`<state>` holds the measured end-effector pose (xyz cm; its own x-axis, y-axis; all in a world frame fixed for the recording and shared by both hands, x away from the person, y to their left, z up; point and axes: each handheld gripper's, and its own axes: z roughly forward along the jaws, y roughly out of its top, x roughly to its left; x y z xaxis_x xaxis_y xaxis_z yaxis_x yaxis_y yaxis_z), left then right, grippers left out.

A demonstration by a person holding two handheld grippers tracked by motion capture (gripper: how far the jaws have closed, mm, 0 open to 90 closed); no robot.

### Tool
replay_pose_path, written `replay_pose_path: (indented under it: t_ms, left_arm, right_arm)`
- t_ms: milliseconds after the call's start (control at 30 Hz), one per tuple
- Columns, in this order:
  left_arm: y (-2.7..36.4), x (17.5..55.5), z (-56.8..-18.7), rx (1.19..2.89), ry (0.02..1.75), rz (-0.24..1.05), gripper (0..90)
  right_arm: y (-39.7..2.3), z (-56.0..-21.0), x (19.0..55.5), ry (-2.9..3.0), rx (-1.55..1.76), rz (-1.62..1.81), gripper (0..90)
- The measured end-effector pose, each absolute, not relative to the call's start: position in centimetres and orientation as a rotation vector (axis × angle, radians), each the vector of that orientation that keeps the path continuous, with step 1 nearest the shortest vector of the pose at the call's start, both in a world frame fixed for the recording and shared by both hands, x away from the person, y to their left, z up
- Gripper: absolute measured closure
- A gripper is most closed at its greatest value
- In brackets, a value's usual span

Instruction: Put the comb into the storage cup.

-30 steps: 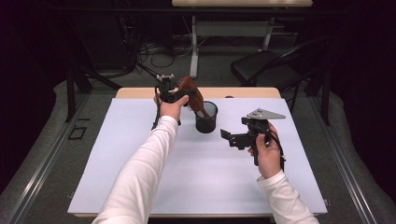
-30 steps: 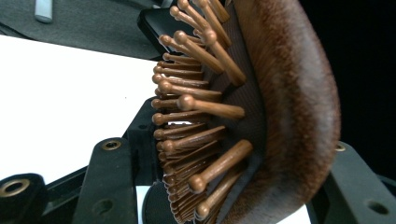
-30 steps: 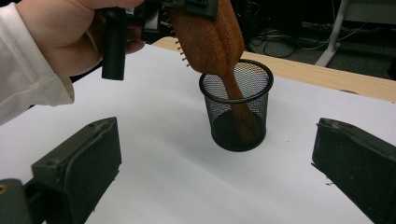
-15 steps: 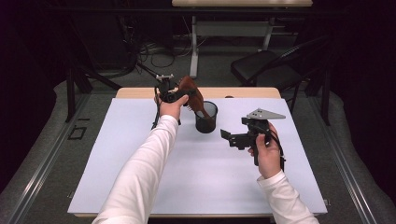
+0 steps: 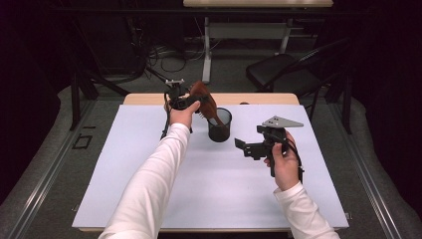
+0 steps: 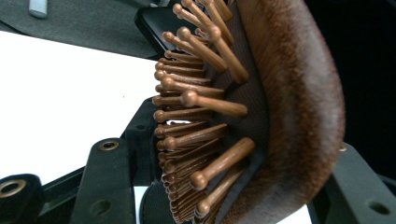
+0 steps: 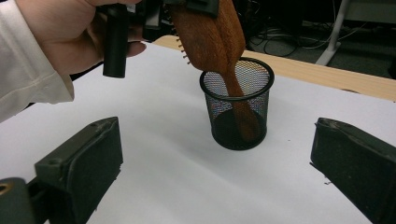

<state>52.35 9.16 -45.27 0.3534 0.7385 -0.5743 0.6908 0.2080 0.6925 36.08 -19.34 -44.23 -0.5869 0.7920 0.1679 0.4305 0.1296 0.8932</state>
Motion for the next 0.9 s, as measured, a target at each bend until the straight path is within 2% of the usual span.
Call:
replay_pose_path:
  t_ms: [900]
  left_arm:
    - [9.03, 52.31, -45.31, 1.499, 1.356, 0.061, 43.8]
  right_arm:
    - [-19.25, -44.33, 36.11, 2.070, 1.178, 1.435, 2.6]
